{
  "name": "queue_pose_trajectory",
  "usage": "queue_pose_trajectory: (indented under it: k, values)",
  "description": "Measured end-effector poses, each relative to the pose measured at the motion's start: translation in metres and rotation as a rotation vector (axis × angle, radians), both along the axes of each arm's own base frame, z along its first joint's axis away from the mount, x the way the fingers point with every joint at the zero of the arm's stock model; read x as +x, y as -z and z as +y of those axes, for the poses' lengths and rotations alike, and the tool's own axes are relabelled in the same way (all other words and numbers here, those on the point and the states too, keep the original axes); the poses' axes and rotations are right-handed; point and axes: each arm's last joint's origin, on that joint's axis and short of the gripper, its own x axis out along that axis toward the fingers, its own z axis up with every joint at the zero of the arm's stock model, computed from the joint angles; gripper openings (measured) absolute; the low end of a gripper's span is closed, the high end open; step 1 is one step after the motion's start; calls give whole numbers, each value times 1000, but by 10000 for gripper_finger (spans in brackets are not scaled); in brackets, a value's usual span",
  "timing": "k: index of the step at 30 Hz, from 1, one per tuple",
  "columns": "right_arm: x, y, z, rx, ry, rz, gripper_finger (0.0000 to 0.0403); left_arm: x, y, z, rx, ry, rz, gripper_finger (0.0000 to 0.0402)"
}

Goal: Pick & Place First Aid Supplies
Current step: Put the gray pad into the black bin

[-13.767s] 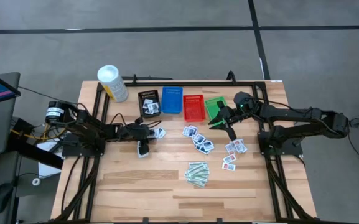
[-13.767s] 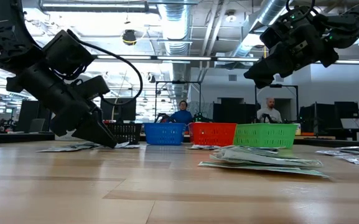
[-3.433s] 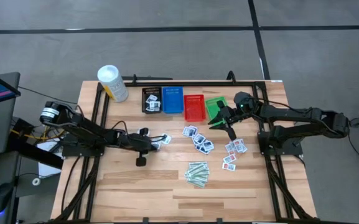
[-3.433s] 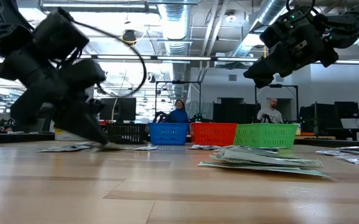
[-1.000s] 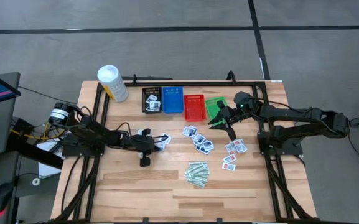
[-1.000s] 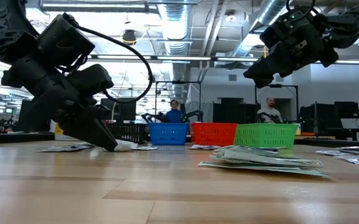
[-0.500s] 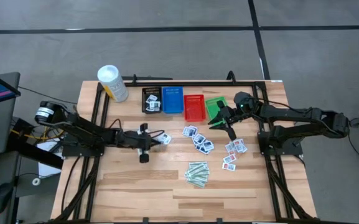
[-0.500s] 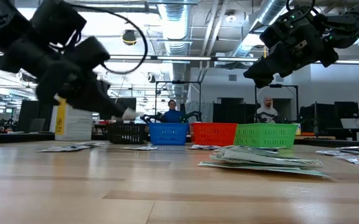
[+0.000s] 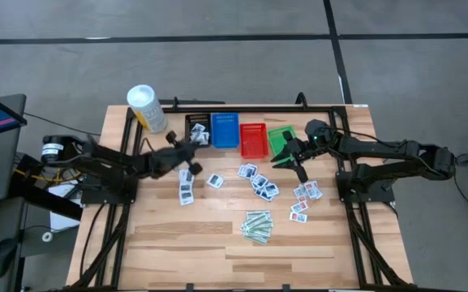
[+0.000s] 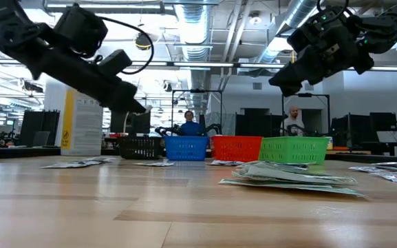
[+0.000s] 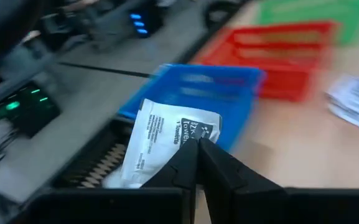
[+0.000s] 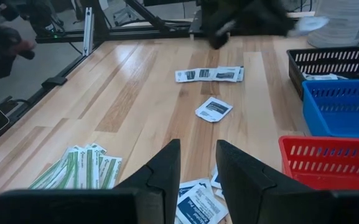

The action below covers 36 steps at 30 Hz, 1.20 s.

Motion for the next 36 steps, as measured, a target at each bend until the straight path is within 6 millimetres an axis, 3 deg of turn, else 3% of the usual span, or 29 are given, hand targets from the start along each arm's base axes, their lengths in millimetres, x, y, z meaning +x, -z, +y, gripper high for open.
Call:
queue_pose_trajectory:
  k: [6,12,19,36]
  values:
    - [0,-1,0,7,4,-7,98,-4,-10,31,-21,-52,-130,16]
    - [0,-1,0,10,5,-7,98,-6,-12,46,-111,6,-226,16]
    - [0,-1,0,10,5,-6,98,-3,-6,45,-148,14,-227,25]
    - [0,-1,0,10,5,-6,98,-4,-6,46,-164,-12,-244,120]
